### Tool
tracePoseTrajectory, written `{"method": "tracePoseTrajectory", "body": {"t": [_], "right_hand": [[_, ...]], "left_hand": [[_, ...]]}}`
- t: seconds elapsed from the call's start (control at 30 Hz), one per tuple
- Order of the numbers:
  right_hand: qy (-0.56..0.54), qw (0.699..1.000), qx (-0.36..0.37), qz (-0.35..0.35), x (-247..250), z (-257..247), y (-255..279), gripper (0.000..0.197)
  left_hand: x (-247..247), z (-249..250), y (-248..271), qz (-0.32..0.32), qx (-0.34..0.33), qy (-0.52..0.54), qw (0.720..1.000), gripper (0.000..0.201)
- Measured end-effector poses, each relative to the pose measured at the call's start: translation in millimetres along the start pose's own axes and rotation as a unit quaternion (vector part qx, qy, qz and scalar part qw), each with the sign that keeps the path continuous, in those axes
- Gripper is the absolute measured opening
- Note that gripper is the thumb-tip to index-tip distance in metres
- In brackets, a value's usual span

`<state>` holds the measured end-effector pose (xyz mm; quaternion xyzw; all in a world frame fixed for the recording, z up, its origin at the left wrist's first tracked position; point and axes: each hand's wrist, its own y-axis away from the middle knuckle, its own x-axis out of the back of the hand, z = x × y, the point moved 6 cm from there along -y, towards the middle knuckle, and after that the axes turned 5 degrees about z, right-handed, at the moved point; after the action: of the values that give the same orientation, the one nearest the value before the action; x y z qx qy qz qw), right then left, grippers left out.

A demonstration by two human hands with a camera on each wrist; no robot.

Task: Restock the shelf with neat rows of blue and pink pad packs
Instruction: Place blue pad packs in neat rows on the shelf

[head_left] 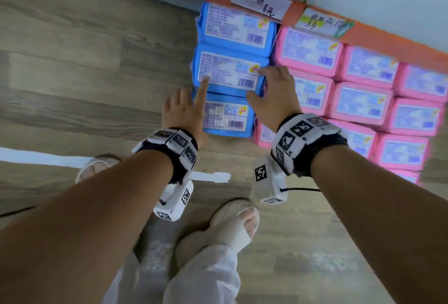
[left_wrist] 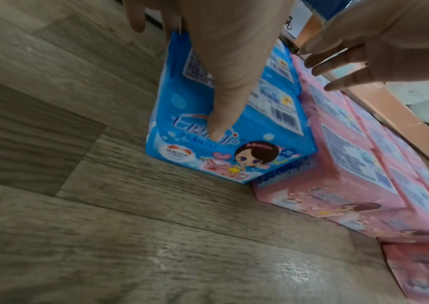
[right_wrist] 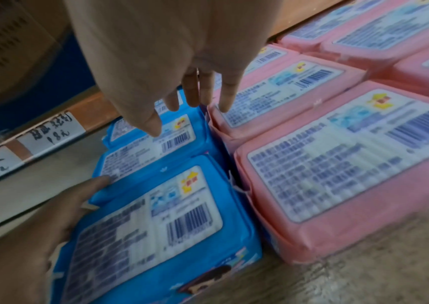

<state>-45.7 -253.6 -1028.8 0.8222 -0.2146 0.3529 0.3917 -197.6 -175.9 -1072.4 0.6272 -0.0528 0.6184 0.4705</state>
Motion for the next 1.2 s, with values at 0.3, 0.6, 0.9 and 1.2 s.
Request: {"method": "tracePoseTrajectory", "body": {"t": [0.3, 0.6, 0.9, 1.2], "right_hand": [[0.127, 0.991, -0.008, -0.028, -19.6, -13.2, -16.1, 0.088], [0.311, 0.95, 0.026, 0.0, -42.8, -27.7, -9.3, 0.088], [0.202, 0.976, -0.011, -0.078, -19.9, -38.9, 5.0, 0.09], [0.096, 0.993, 0.026, -0.07, 117.0, -107.0, 137.4, 0.089]], "left_hand": [[15.6, -59.4, 4.2, -0.023, -0.002, 0.005, 1.0, 0.102], [9.1, -61.9, 0.7, -0.022, -0.022, -0.031, 0.999, 0.09], [34.5, -63.7, 32.9, -0.056, -0.01, 0.099, 0.993, 0.077], [191.9, -31.0, 159.3, -0.077, -0.068, 0.166, 0.981, 0.086]]}}
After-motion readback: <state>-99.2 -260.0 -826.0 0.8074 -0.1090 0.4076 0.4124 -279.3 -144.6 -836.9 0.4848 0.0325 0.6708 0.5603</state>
